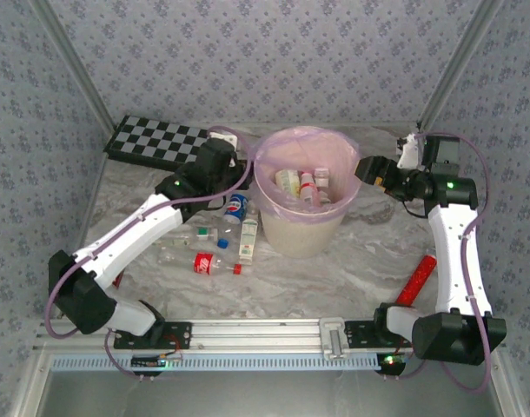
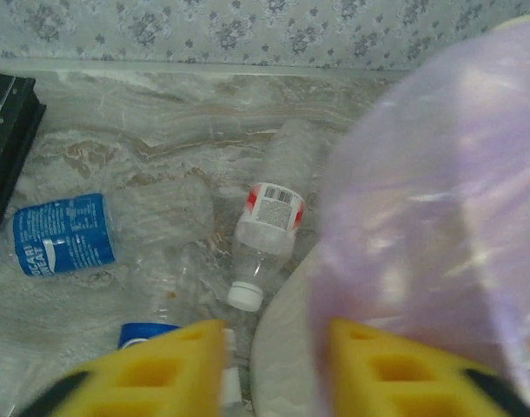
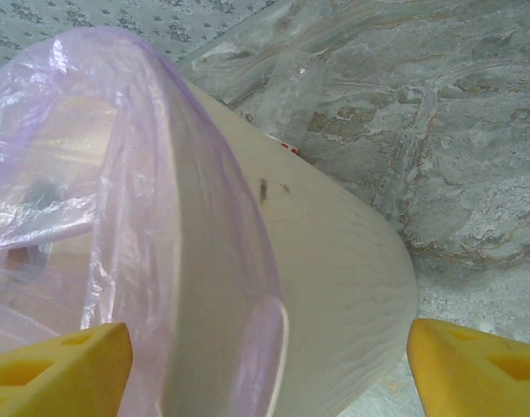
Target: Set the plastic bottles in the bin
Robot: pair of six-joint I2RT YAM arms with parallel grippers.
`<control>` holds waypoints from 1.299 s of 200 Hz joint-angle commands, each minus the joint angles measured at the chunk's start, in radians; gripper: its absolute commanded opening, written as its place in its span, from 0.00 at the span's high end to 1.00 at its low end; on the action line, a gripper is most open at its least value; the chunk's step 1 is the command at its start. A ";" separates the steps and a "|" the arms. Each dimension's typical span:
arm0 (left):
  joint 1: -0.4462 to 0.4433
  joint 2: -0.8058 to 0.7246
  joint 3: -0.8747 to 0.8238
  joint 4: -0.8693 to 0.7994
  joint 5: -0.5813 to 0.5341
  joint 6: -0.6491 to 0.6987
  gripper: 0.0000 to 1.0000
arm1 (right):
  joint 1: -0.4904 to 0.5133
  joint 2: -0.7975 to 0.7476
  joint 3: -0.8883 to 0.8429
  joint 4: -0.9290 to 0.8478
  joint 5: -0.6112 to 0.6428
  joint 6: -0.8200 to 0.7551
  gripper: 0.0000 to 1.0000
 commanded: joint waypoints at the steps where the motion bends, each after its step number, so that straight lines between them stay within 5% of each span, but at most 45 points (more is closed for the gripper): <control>1: 0.000 -0.046 0.006 0.068 0.040 -0.005 0.52 | 0.006 0.000 0.055 -0.033 0.012 -0.021 0.15; 44: 0.022 -0.102 0.101 -0.031 -0.073 0.135 0.42 | 0.008 0.035 0.156 -0.054 0.045 -0.038 0.15; 131: -0.016 0.202 0.378 -0.083 0.160 0.344 0.32 | 0.109 0.235 0.307 -0.012 0.171 -0.070 0.29; 193: 0.014 0.280 0.407 -0.044 0.209 0.222 0.52 | 0.092 0.277 0.289 -0.026 0.211 -0.077 0.47; 260: -0.035 0.386 0.440 0.005 0.311 0.131 0.58 | 0.048 0.215 0.249 -0.074 0.298 -0.071 0.68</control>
